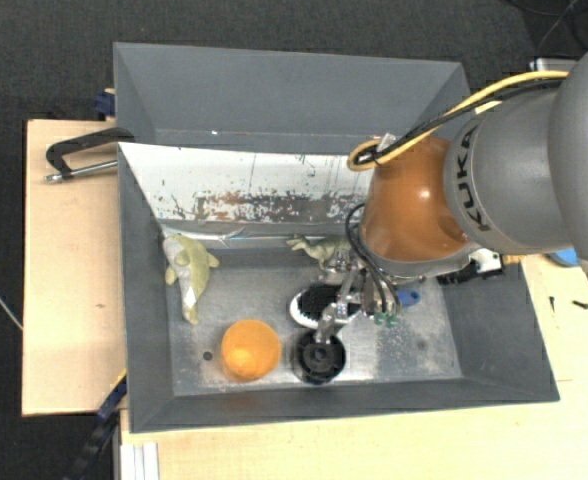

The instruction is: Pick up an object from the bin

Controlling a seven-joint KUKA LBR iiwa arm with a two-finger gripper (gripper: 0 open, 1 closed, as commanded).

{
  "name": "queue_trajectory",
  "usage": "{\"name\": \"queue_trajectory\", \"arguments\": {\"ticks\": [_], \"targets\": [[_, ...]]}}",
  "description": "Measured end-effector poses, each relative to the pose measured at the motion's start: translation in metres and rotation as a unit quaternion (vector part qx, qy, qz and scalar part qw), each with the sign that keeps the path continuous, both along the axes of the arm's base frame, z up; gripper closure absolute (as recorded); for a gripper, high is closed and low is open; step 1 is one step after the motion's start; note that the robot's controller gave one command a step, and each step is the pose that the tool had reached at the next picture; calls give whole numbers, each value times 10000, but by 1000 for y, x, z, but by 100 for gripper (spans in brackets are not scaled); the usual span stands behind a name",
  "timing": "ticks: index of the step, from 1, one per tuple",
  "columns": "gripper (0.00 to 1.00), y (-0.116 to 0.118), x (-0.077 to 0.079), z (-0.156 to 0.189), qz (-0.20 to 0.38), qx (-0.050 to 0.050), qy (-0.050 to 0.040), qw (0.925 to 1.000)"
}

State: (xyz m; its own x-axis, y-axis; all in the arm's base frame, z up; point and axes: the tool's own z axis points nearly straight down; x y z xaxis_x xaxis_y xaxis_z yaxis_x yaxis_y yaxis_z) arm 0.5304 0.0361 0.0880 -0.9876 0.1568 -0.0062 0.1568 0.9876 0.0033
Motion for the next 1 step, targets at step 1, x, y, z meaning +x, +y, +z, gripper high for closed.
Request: {"name": "queue_trajectory", "arguments": {"ticks": [1], "targets": [[100, 11, -1, 131, 13, 1, -26, 10000]]}}
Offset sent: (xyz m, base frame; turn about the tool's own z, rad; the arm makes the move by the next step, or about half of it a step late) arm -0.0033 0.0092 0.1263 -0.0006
